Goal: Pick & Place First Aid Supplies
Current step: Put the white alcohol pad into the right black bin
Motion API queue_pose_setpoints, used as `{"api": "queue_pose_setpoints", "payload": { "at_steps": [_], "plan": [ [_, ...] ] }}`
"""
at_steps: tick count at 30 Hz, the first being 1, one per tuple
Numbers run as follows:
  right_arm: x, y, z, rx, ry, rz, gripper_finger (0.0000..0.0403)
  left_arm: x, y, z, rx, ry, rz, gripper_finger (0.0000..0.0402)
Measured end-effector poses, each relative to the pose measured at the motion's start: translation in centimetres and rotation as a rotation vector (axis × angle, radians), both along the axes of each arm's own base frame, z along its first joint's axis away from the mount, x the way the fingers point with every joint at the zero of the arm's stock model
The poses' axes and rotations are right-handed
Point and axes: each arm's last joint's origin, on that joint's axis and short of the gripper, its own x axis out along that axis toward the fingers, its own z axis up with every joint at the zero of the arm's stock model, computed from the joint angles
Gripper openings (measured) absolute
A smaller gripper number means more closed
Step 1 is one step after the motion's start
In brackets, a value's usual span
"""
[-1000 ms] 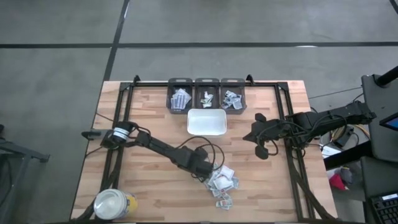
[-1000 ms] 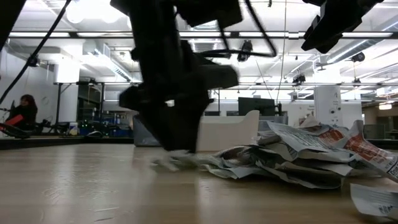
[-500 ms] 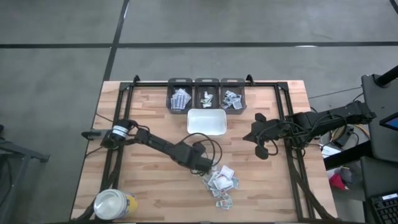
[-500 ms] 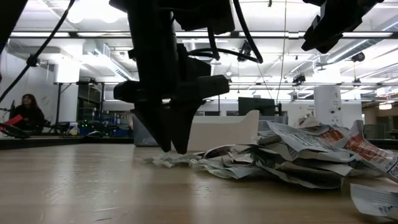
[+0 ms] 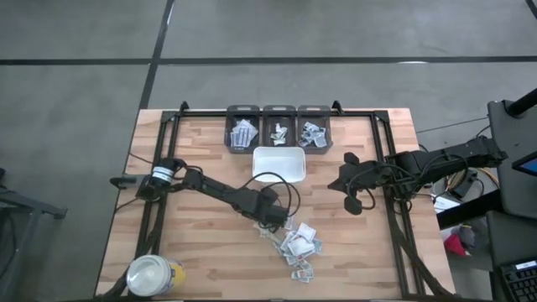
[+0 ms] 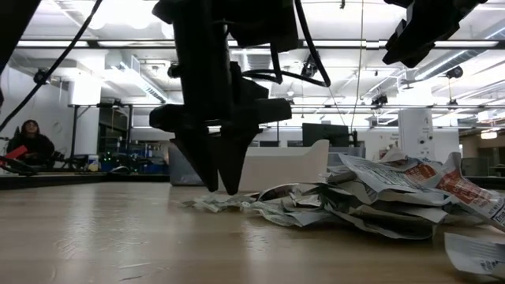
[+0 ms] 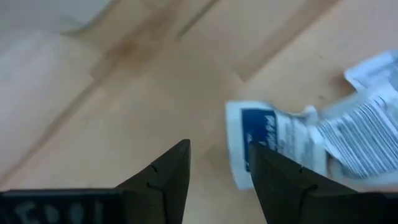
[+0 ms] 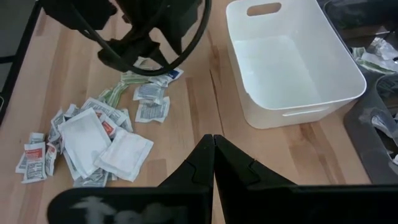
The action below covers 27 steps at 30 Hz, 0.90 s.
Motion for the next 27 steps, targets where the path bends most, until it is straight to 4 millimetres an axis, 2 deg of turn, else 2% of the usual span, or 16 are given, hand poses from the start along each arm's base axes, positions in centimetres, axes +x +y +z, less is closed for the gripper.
{"api": "queue_pose_setpoints", "payload": {
  "at_steps": [6,14,27],
  "plan": [
    [0.0,0.0,0.0,0.000,0.000,0.000,0.0008,-0.2,-1.6,-0.1,-0.008,-0.022,-0.032,0.0169],
    [0.0,0.0,0.0,0.000,0.000,0.000,0.0008,-0.9,-0.8,-1.3,0.000,0.009,0.010,0.0169],
    [0.0,0.0,0.0,0.000,0.000,0.000,0.0008,-1.0,-0.4,-1.1,-0.029,-0.003,0.113,0.0169]
  ]
}}
